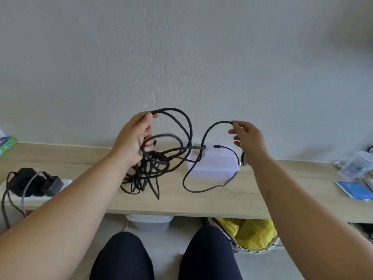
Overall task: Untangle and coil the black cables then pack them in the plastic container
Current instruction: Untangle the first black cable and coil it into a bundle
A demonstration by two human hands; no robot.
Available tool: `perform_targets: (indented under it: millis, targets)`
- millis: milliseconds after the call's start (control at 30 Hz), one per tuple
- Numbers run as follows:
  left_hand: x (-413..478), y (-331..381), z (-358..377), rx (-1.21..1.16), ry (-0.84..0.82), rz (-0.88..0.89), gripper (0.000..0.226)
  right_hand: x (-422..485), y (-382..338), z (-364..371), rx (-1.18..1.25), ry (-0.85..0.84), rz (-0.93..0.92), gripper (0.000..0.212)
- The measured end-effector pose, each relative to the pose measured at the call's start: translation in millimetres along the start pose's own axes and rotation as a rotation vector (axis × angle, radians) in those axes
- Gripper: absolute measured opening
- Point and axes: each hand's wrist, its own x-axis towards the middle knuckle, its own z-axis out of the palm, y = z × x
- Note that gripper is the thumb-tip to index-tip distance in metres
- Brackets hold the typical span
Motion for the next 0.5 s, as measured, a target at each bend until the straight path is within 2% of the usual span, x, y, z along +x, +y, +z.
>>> perform_targets:
  millis: [133,233,300,400,467,500]
  targets:
    - [0.3,3.1,-1.1,-0.099,-0.047,-0.039,0.019,-0.2,-1.0,8.8,0.027,-0.025,-0.012,0.013]
    - [-0.9,2.7,2.1,-0.107,-0.070,-0.045,0.019,-3.2,-4.0,20.6,0.063,-0.130,0.012,0.021]
    - [-0.5,2.7,6.2,-0.117,-0.060,-0.041,0.019,-9.2,-0.7,28.1,-0.126,-0.269,-0.036,0.037]
    - [2.8,3.1,9.1,-0.179,-0.036,-0.012,0.019,-22.8,14.7,35.0,-0.563,-0.447,-0.276,0.059]
    - [5.4,2.7,10.0,-0.230,-0.016,0.004,0.019,-31.6,27.2,39.1,-0.615,-0.608,-0.277,0.063]
    - [6.0,2.1,10.4,-0.243,-0.001,0.007,0.020,-35.4,33.7,42.0,-0.593,-0.678,-0.228,0.057]
